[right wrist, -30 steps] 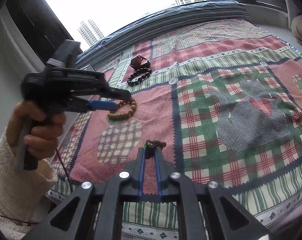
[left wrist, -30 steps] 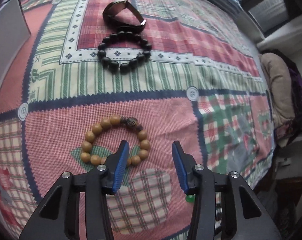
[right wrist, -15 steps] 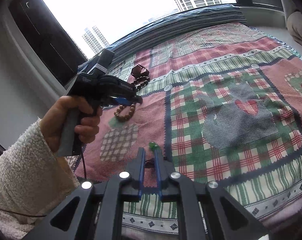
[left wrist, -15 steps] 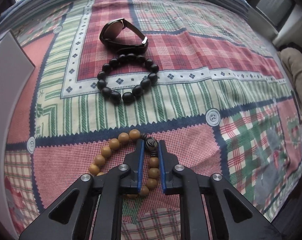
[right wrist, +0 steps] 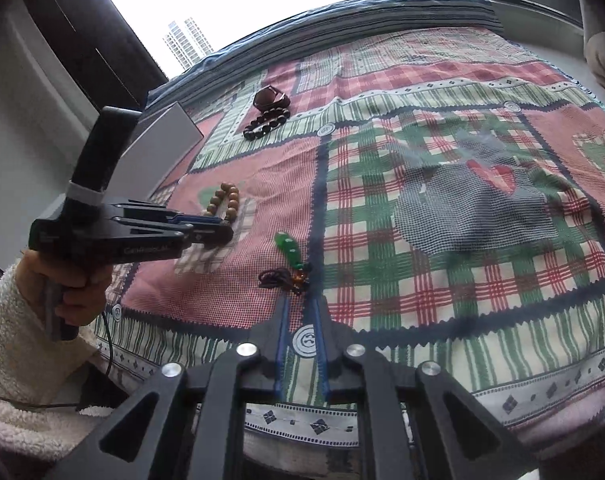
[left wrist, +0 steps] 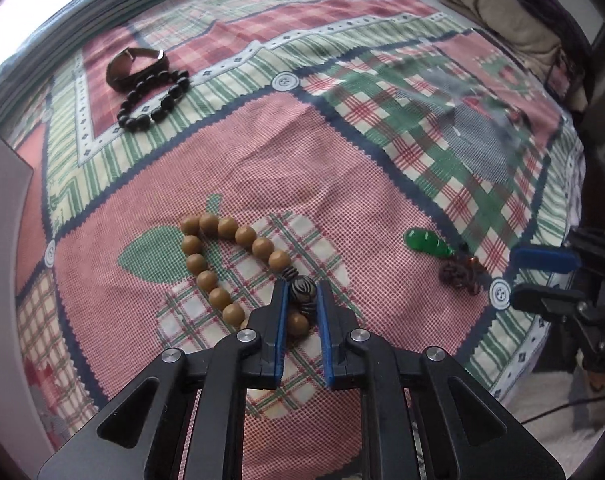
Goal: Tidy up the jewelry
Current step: 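Grasp the wooden bead bracelet with the left tool while the right tool holds the pendant, then carry the wooden bracelet and jade pendant with both tools over the box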
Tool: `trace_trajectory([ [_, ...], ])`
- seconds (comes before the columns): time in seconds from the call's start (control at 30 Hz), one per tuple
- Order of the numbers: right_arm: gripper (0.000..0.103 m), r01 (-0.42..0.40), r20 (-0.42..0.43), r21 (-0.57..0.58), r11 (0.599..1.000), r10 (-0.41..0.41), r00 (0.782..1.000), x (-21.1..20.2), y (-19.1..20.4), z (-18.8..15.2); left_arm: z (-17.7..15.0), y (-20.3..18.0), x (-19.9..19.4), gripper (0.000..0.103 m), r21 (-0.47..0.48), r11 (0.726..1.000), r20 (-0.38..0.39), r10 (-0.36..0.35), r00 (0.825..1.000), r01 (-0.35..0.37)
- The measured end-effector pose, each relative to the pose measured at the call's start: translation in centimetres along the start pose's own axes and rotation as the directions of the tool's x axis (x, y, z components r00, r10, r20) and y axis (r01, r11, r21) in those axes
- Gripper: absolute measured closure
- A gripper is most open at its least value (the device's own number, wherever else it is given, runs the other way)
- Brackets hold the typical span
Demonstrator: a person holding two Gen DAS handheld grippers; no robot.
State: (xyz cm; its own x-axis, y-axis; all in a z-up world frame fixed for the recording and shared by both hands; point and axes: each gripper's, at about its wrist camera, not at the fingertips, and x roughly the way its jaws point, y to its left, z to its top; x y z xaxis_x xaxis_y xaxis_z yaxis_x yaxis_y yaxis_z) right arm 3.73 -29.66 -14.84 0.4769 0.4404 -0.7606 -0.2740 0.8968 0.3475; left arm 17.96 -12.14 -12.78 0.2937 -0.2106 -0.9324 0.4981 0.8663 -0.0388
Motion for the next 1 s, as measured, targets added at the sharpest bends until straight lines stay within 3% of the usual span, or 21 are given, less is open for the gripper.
trace_trajectory([
  [0.03, 0.058, 0.009, -0.004, -0.012, 1.000, -0.009, 1.000, 0.4, 0.2, 0.2, 0.0, 0.0, 0.0, 0.085, 0.006, 1.000, 0.006, 0.002, 1.000, -0.002],
  [0.07, 0.054, 0.020, -0.006, -0.029, 0.999, -0.020, 1.000, 0.8, 0.5, 0.3, 0.1, 0.0, 0.1, 0.081, 0.007, 1.000, 0.011, 0.001, 1.000, -0.001],
  [0.3, 0.053, 0.041, -0.035, -0.132, 0.990, -0.046, 0.998, 3.9, 2.3, 1.4, -0.1, 0.7, 0.2, 0.080, -0.014, 1.000, 0.028, -0.027, 0.999, 0.028],
  [0.33, 0.059, 0.052, -0.023, -0.151, 0.987, -0.056, 0.998, 4.1, 2.6, 1.4, -0.1, 0.7, 0.2, 0.083, -0.018, 0.999, 0.028, -0.029, 0.999, 0.029],
  [0.37, 0.073, 0.065, -0.023, -0.161, 0.985, -0.070, 0.997, 4.2, 2.8, 1.4, -0.2, 0.8, 0.2, 0.091, -0.024, 0.999, 0.026, -0.023, 0.999, 0.024],
  [0.4, 0.084, 0.057, -0.033, -0.143, 0.988, -0.062, 0.998, 4.2, 2.7, 1.5, -0.3, 1.1, 0.1, 0.091, -0.034, 0.999, 0.023, -0.029, 0.999, 0.030],
  [0.53, 0.084, 0.034, 0.002, -0.071, 0.997, -0.034, 0.999, 2.5, 1.9, 1.6, -0.6, 1.5, -0.4, 0.091, -0.082, 0.996, 0.027, -0.040, 0.999, 0.042],
  [0.73, 0.084, 0.028, 0.039, -0.023, 0.999, -0.027, 0.999, -0.6, 1.2, 1.9, -1.1, 1.2, -3.6, 0.092, -0.117, 0.992, 0.107, 0.062, 0.992, -0.050],
  [1.0, 0.085, 0.002, 0.044, -0.001, 1.000, -0.002, 0.999, -1.3, 1.9, 2.3, -1.7, 1.4, -7.0, 0.092, -0.151, 0.967, 0.177, 0.232, 0.956, -0.207],
])
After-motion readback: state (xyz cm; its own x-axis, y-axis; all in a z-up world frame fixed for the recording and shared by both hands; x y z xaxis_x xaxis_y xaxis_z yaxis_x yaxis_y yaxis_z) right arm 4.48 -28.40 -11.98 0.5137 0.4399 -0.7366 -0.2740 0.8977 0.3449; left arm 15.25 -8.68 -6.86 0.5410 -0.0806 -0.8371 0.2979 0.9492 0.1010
